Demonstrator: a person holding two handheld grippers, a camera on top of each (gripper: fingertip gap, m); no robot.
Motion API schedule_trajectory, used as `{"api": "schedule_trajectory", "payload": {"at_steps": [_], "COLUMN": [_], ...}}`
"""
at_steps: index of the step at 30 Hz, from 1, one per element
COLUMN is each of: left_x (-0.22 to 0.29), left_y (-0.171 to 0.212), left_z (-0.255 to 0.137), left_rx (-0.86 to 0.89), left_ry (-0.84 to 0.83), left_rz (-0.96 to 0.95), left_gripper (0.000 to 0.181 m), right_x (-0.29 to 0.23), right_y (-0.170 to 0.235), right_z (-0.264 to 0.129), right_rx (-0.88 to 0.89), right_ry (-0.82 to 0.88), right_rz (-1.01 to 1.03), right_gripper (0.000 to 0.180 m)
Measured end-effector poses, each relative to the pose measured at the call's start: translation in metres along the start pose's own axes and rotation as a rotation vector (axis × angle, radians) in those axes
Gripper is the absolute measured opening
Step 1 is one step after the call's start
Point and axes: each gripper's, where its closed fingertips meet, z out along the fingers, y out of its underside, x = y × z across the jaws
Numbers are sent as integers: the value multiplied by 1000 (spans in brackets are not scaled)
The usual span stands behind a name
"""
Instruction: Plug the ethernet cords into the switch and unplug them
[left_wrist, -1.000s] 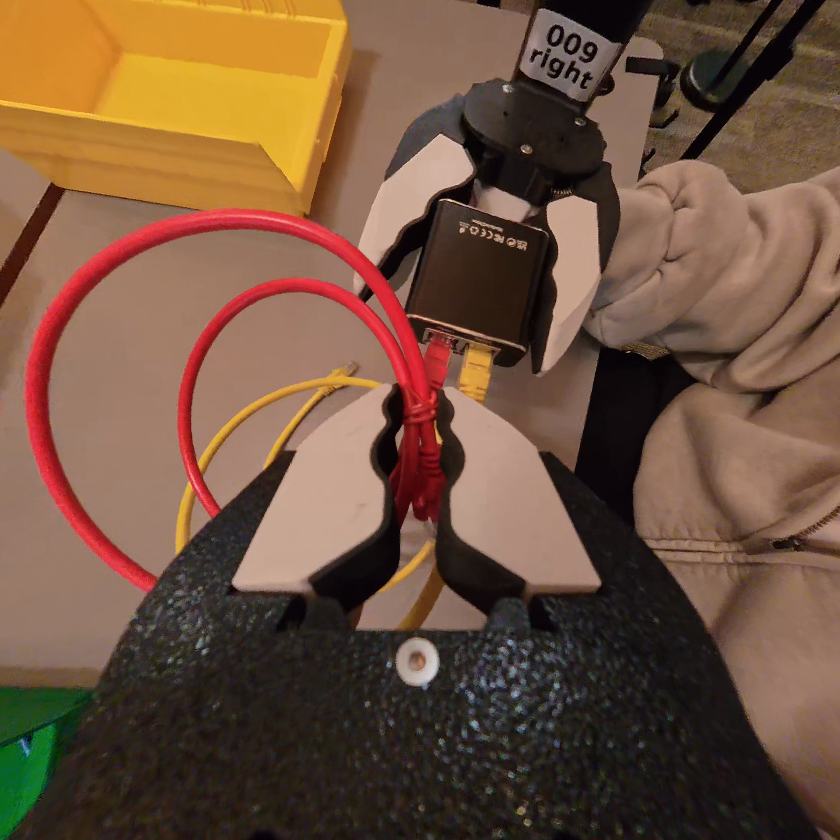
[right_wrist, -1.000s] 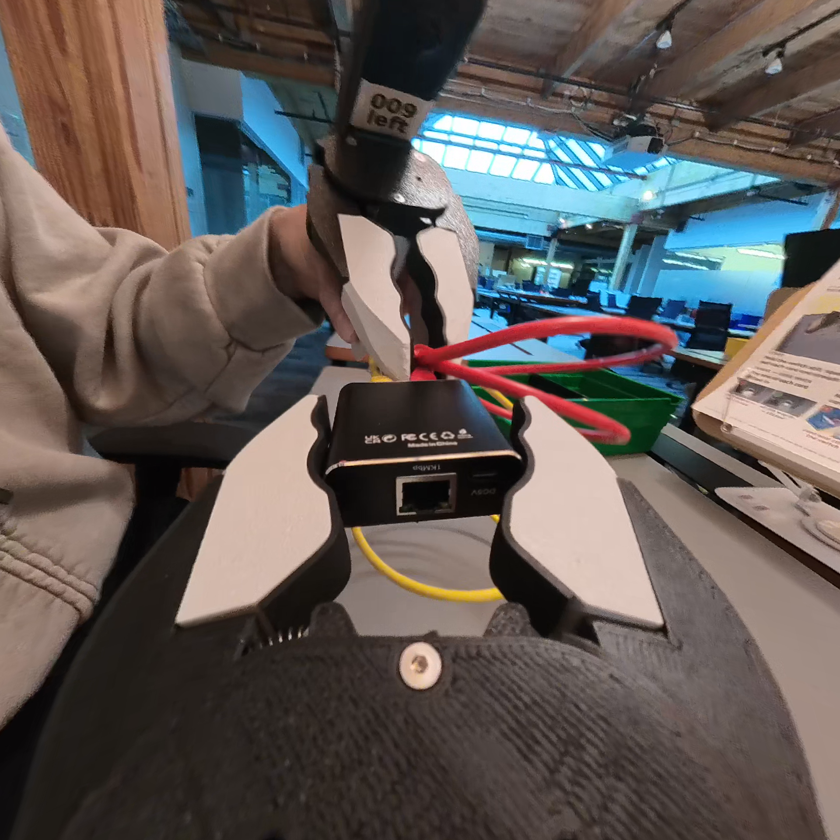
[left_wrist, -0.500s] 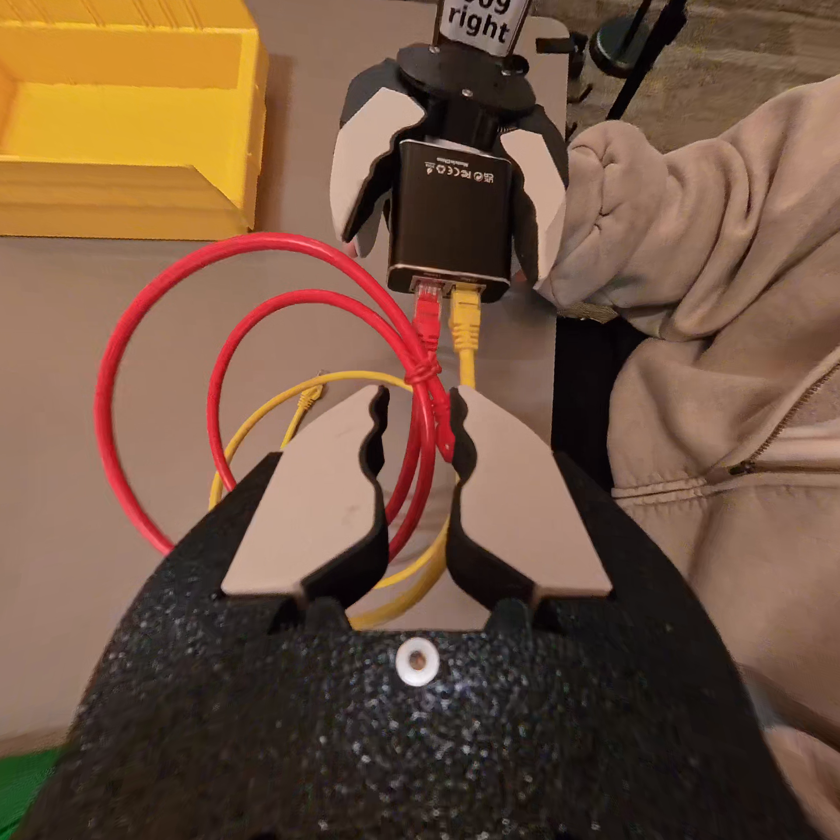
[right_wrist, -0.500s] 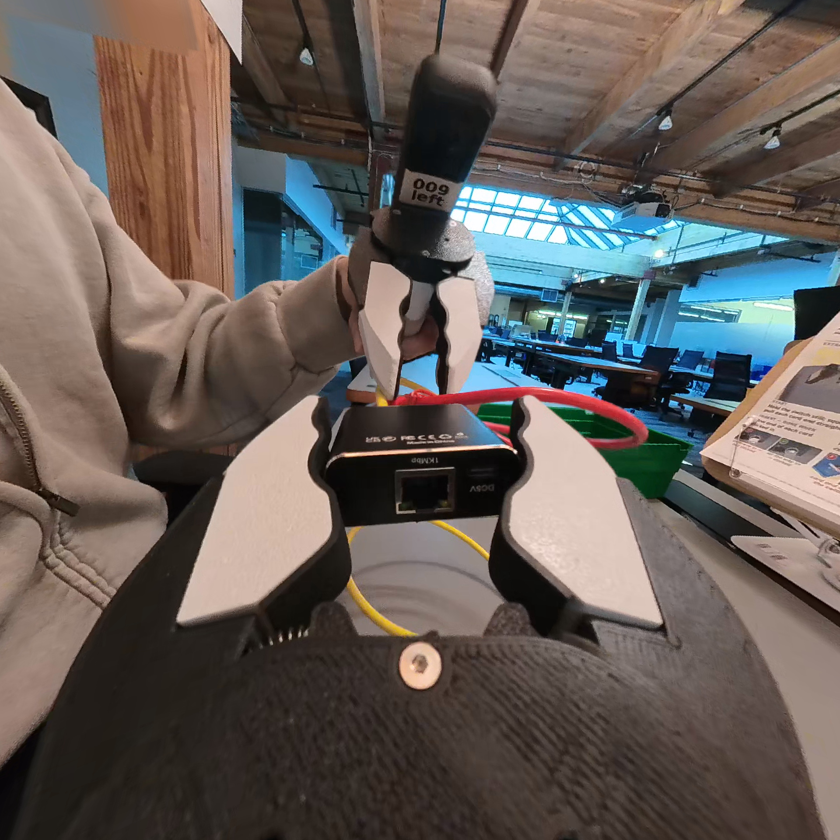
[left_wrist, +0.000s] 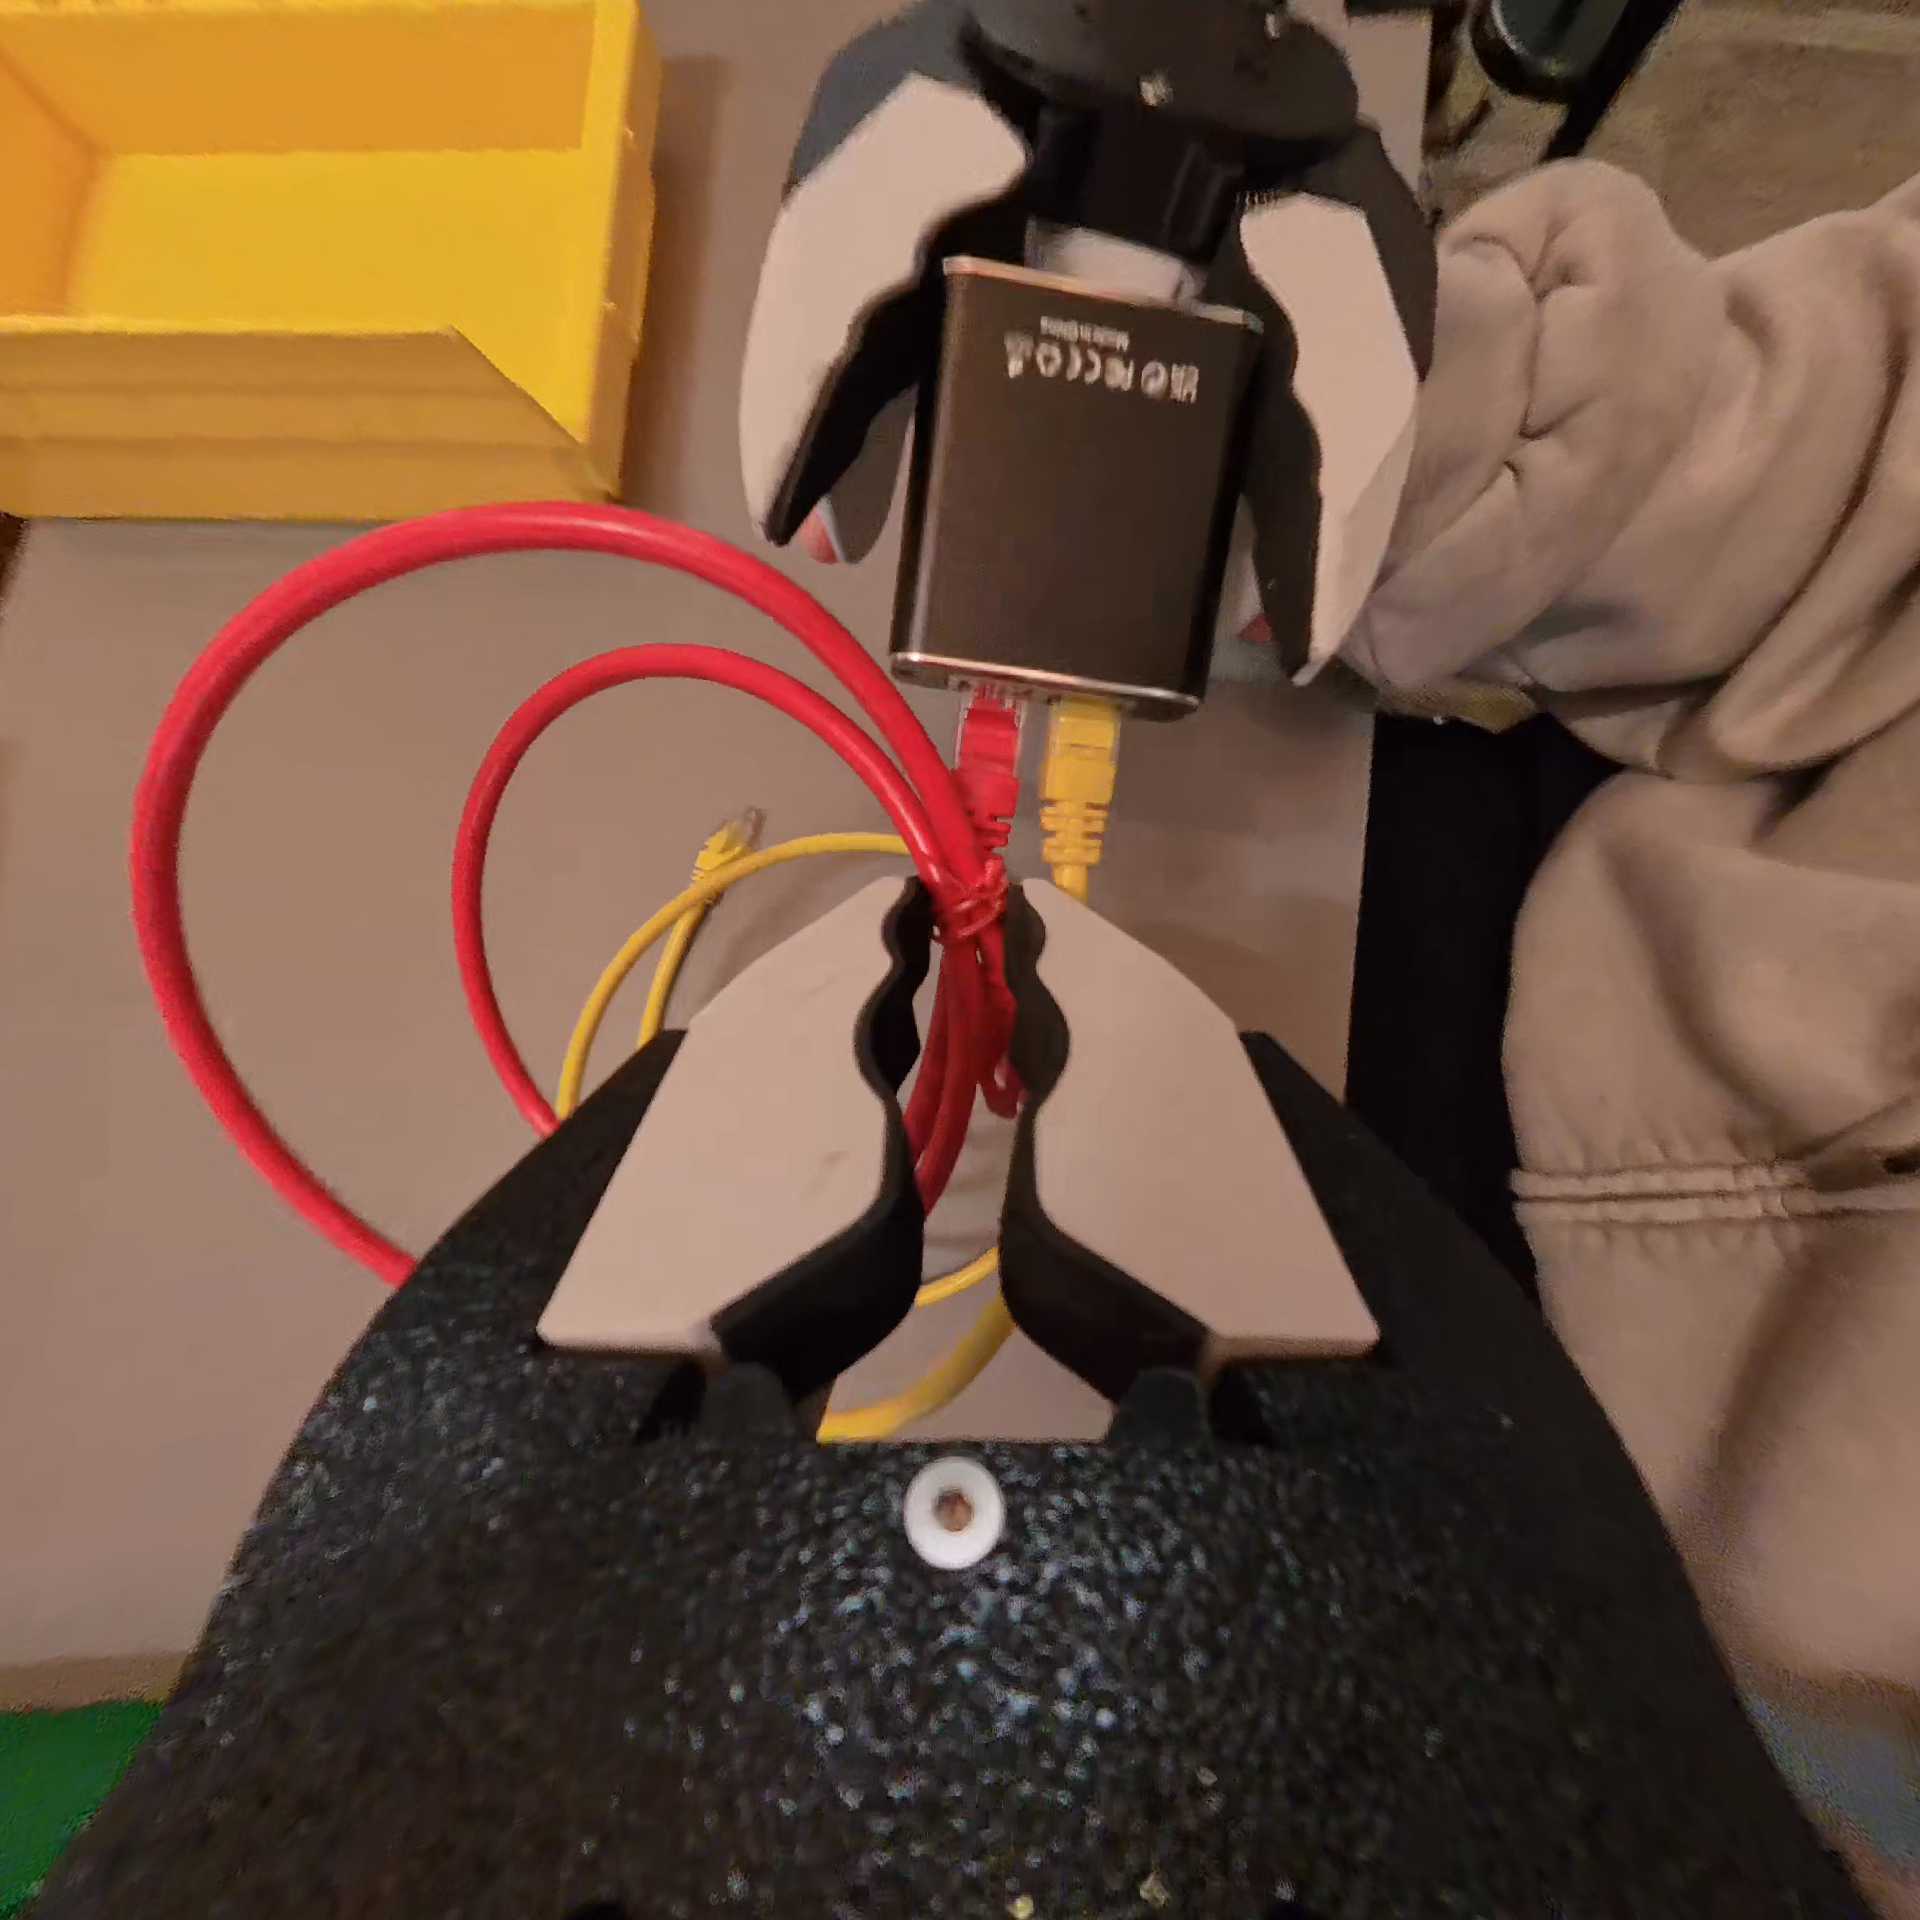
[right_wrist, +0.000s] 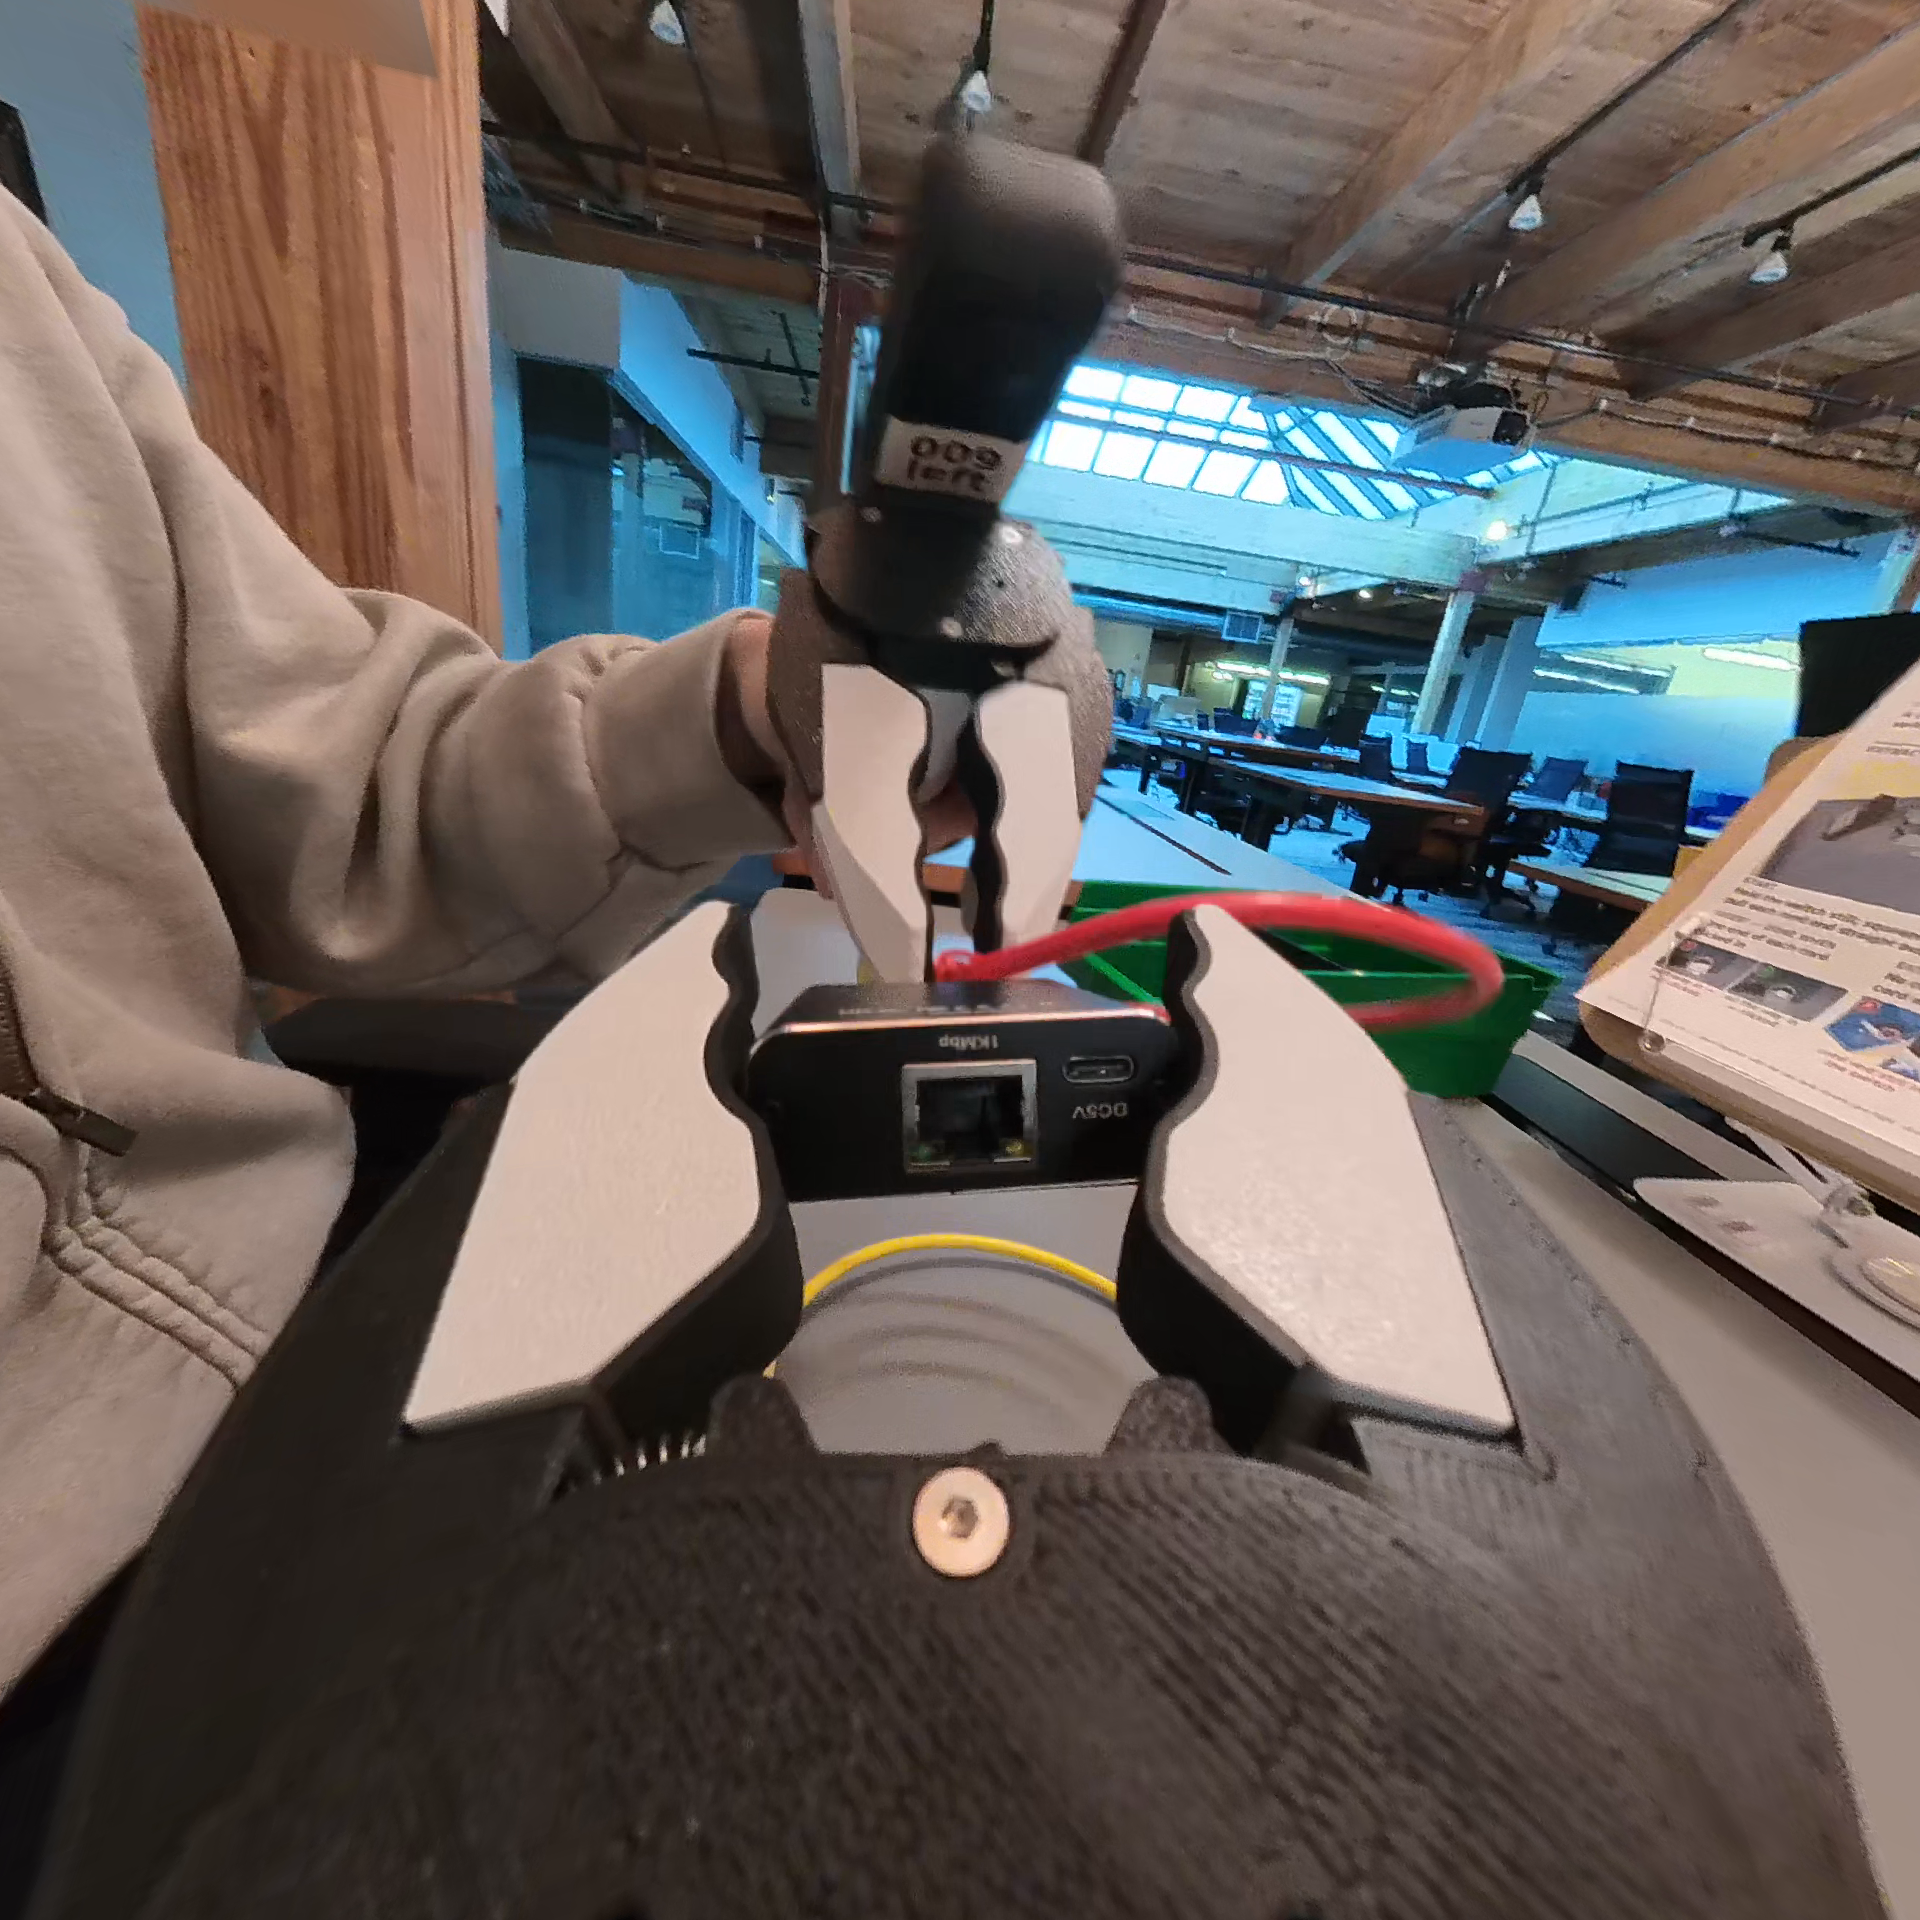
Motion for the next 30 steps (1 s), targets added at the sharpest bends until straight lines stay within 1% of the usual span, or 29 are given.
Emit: {"api": "schedule_trajectory", "payload": {"at_steps": [3, 4, 12, 15, 17, 19, 23, 26, 27, 29, 30], "left_x": [-3, -2, -1, -2, -2, -4, -5, -6, -8, -10, -11], "left_y": [-7, -7, -15, -12, -18, -16, -20, -28, -30, -37, -38], "left_z": [-4, -4, -4, 2, -1, 0, 0, -4, -8, -21, -27], "left_rx": [49, 57, 295, 326, 398, 387, 345, 358, 372, 424, 440], "left_ry": [-62, -52, 123, 133, 171, 139, 43, -35, -70, -143, -175], "left_rz": [4, -4, -215, -256, -290, -270, -177, -87, -74, -33, -21], "left_gripper": [12, 12, 12, 12, 12, 12, 12, 14, 16, 34, 38], "right_x": [4, 3, 7, 9, 9, 10, 9, 9, 10, 15, 17], "right_y": [0, 1, -3, 0, -8, -5, -8, -16, -16, -12, -12], "right_z": [0, 0, -1, -1, -3, -1, -4, -6, -8, -13, -16], "right_rx": [-7, -14, 94, 123, 164, 104, 71, 98, 95, 76, 80], "right_ry": [28, 24, 20, 19, 24, 39, 54, 65, 75, 100, 108], "right_rz": [6, 5, 97, 123, 127, 90, 16, -5, -11, -18, -17], "right_gripper": [77, 78, 78, 78, 78, 78, 77, 77, 77, 77, 77]}}
